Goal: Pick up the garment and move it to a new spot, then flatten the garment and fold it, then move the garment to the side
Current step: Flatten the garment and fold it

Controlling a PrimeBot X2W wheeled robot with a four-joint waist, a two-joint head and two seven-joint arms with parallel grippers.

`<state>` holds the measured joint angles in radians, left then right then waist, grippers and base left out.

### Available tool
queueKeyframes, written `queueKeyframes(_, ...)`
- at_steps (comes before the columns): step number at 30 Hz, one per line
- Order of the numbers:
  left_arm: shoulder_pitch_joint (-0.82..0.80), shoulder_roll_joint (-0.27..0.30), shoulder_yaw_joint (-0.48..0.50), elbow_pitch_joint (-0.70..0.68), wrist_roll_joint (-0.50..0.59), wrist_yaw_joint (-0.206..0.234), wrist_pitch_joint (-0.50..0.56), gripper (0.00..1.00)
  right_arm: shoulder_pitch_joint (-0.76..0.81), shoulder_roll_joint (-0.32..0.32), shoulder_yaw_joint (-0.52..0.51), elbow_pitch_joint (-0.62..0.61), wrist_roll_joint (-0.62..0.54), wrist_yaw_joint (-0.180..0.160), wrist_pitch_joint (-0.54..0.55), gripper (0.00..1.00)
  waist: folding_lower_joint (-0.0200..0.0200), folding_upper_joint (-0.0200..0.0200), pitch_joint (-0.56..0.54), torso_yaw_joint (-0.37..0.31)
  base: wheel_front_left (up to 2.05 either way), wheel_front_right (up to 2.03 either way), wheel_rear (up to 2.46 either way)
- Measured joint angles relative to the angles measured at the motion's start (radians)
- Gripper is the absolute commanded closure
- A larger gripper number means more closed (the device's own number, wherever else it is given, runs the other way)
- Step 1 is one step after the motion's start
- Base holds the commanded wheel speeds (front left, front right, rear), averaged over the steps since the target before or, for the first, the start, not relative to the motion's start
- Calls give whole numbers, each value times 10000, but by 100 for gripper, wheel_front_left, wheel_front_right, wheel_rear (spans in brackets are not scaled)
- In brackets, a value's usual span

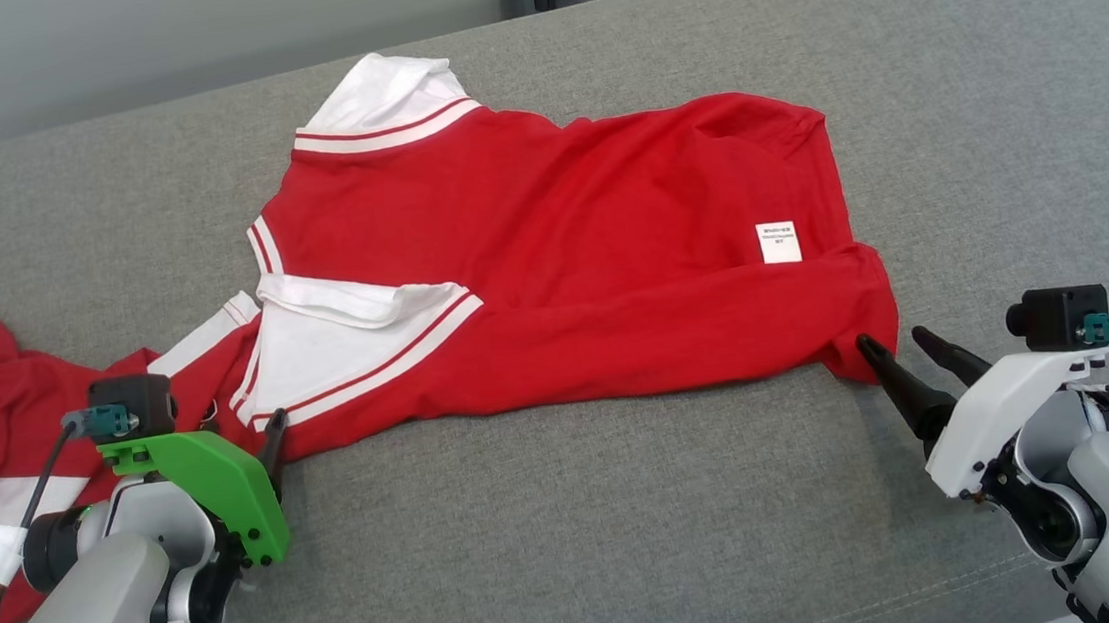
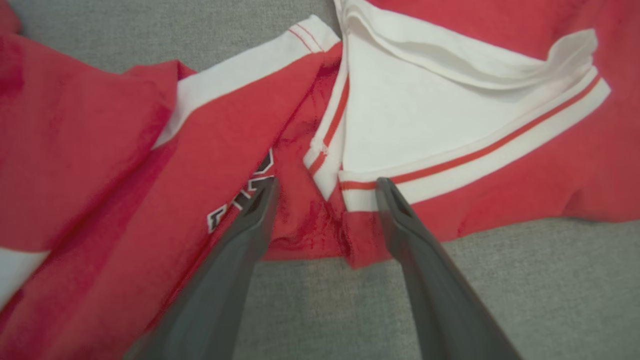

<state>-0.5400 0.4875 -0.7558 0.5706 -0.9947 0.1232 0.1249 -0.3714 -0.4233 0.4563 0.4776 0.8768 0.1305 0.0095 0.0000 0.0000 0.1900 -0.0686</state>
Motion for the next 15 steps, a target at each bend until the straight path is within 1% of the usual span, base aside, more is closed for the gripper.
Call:
queueKeyframes(3, 357, 384, 109, -1080, -54, 376, 82, 0, 130, 73, -123, -305, -188, 2, 253, 0, 0, 0, -23, -15, 0, 0, 0)
queueKeyframes(5, 621, 648, 82, -1802, -65, 583, 322, 0, 240, 67, -221, -418, -320, 0, 453, 0, 0, 0, -38, -9, 0, 0, 0)
queueKeyframes(8, 958, 825, 0, -2683, -113, 863, 654, 0, 374, 100, -433, -612, -462, 0, 715, 0, 0, 0, -39, 10, 0, 0, 0)
queueKeyframes(11, 1094, 953, -121, -3143, -151, 1103, 940, 0, 426, 242, -612, -744, -675, 0, 926, 0, 0, 0, -13, 15, 0, 0, 0)
queueKeyframes(15, 1189, 989, -155, -3361, -148, 1289, 1024, 0, 424, 393, -779, -878, -1018, 0, 1122, 0, 0, 0, 84, -13, 0, 0, 0)
